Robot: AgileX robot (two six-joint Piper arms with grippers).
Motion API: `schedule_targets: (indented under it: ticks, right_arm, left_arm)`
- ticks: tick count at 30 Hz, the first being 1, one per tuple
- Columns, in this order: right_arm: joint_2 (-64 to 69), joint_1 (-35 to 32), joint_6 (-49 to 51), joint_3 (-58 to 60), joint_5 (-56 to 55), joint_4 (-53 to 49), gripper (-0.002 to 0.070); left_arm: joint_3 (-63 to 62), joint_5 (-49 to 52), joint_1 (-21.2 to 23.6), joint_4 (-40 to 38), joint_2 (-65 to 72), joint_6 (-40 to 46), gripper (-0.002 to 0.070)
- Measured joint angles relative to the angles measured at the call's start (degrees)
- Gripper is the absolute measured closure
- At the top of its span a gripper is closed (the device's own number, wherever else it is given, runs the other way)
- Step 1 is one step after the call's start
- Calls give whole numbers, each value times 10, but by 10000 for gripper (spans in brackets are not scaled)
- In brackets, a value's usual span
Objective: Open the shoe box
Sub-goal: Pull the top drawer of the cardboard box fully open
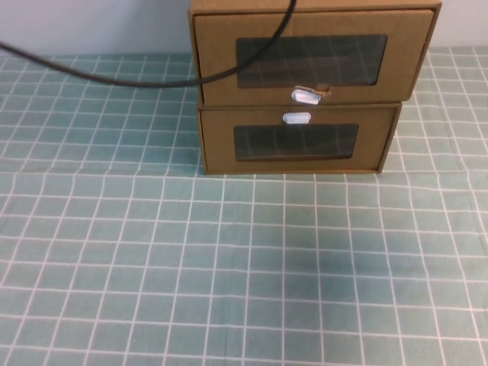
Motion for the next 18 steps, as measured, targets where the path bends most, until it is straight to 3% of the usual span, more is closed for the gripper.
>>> schedule_targets:
  ticks: [9,18]
  right_arm:
    - [-11,158,-125,-1,-92,85,690]
    - [31,258,-153,-1,-247,-164,690]
  left_arm:
    - [-191,93,0,-39,183,-3,680]
    - [-213,146,6,-51,257,-85,680]
